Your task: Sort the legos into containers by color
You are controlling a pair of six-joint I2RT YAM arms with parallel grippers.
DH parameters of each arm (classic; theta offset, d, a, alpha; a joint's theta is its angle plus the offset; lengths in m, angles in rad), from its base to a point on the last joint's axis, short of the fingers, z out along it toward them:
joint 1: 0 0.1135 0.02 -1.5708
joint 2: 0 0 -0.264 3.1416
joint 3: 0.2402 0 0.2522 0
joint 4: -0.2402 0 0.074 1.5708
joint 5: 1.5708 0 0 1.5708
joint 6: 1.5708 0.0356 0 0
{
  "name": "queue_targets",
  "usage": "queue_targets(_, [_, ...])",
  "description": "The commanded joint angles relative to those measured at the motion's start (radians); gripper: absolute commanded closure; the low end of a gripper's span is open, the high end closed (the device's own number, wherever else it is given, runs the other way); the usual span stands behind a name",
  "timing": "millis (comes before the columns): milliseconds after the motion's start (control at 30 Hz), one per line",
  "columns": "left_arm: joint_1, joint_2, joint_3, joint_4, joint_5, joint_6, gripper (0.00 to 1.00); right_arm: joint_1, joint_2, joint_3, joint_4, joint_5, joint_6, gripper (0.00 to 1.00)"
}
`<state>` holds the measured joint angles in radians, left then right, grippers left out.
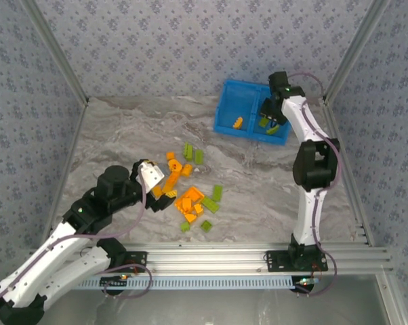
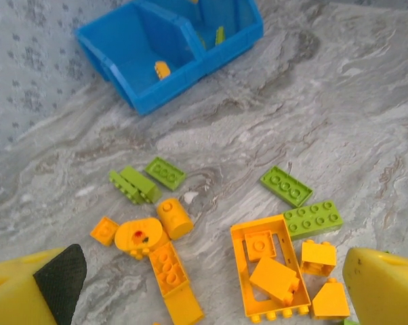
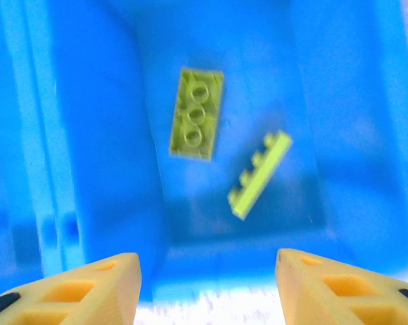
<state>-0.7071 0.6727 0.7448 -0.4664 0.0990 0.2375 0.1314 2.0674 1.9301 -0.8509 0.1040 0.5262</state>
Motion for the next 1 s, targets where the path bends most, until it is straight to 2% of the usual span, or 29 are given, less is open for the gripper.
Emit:
queue_targets(0, [-0.012,0.071,0.041,0.044,-0.049,-0.171,0.01,0.036,-0.214,-0.216,0.1,-0.003,0.008,0.42])
queue_targets(133, [-0.099,0.278,0.184,-0.075,-0.184,-0.512,0.02,0.069,-0.524,-0.526,0.194,-0.031,-0.001,0.38])
queue_targets(233, [-0.2,0.465,0.298,-0.169,-0.307,-0.703,0.06,0.11,-0.748,-0.702,0.198,-0.012,0.008,0.33])
queue_targets(367, [-0.309,0.714,0.415,-0.193,-0.315,-0.849,0.13,0.124,-1.0,-0.901,0.135,0.03,0.094,0.23])
queue_targets(433, [-0.334,0.822,0.467,-0.194,-0.288,-0.894,0.16,0.117,-1.092,-0.945,0.091,0.049,0.146,0.16])
queue_targets(600, [-0.34,1.057,0.574,-0.238,-0.231,-0.974,0.18,0.104,-1.226,-0.958,-0.009,0.057,0.139,0.0])
queue_targets(800, [-0.344,1.226,0.659,-0.222,-0.26,-0.937,0.2,0.098,-1.258,-0.961,-0.054,0.059,0.121,0.0])
queue_targets(967, [-0.344,1.313,0.694,-0.218,-0.294,-0.935,0.32,0.094,-1.257,-0.974,-0.045,0.05,0.121,0.0])
